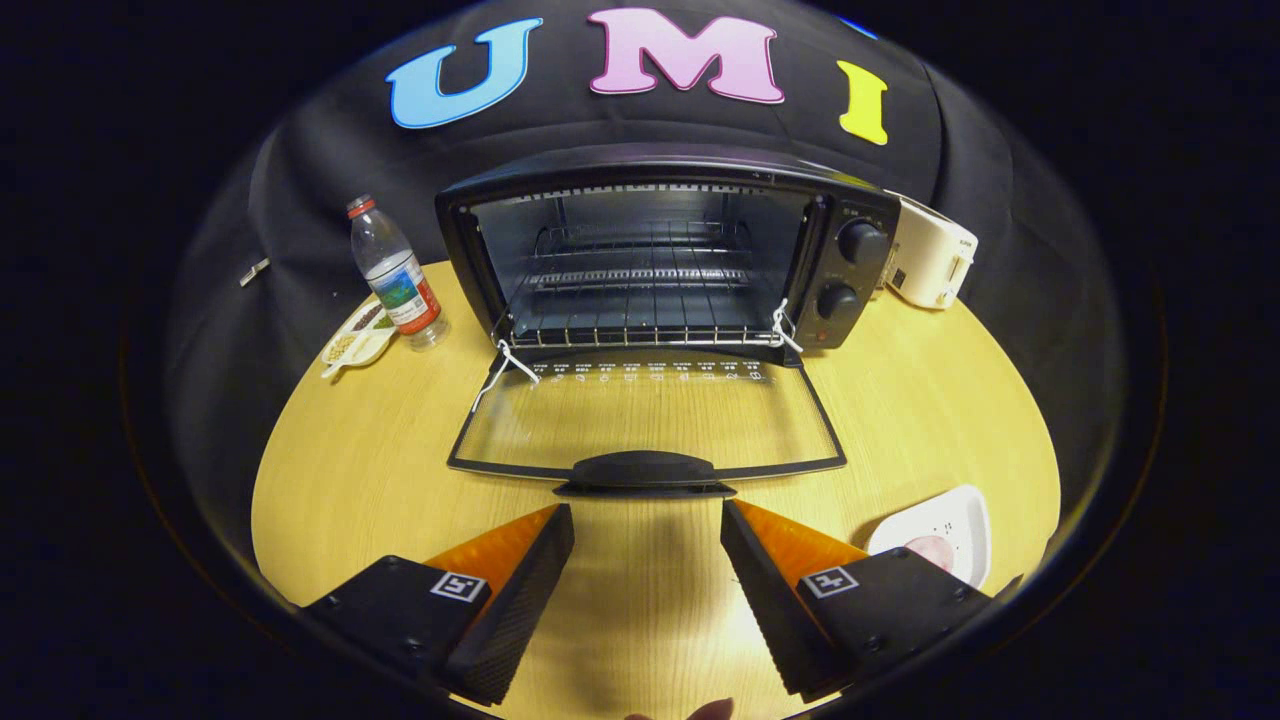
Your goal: Open the toaster oven, put the food inside, and close the toaster oven door.
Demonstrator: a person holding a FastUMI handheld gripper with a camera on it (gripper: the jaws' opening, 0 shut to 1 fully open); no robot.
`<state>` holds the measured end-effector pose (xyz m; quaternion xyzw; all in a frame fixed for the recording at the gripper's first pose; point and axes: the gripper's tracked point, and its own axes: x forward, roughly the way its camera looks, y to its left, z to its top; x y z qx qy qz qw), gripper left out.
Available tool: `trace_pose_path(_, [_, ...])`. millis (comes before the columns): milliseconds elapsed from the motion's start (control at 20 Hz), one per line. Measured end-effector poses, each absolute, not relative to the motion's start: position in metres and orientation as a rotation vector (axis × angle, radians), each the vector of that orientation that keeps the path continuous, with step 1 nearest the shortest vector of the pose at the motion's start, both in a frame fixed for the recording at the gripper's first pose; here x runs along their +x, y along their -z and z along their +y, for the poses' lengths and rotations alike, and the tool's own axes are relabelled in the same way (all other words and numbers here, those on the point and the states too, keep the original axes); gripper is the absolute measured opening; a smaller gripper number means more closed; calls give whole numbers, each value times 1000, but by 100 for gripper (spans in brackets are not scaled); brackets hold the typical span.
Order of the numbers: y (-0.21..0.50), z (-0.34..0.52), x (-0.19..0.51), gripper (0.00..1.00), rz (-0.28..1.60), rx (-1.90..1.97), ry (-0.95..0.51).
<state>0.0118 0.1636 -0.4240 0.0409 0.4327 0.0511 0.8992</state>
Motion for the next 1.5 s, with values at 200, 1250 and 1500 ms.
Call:
trace_pose_path(200, [417,152,-2,98,950,125,-158])
trace_pose_path(1250, [434,-113,-50,98,1331,166,-121])
trace_pose_path(1500, [464,-136,-57,98,1407,224,-77])
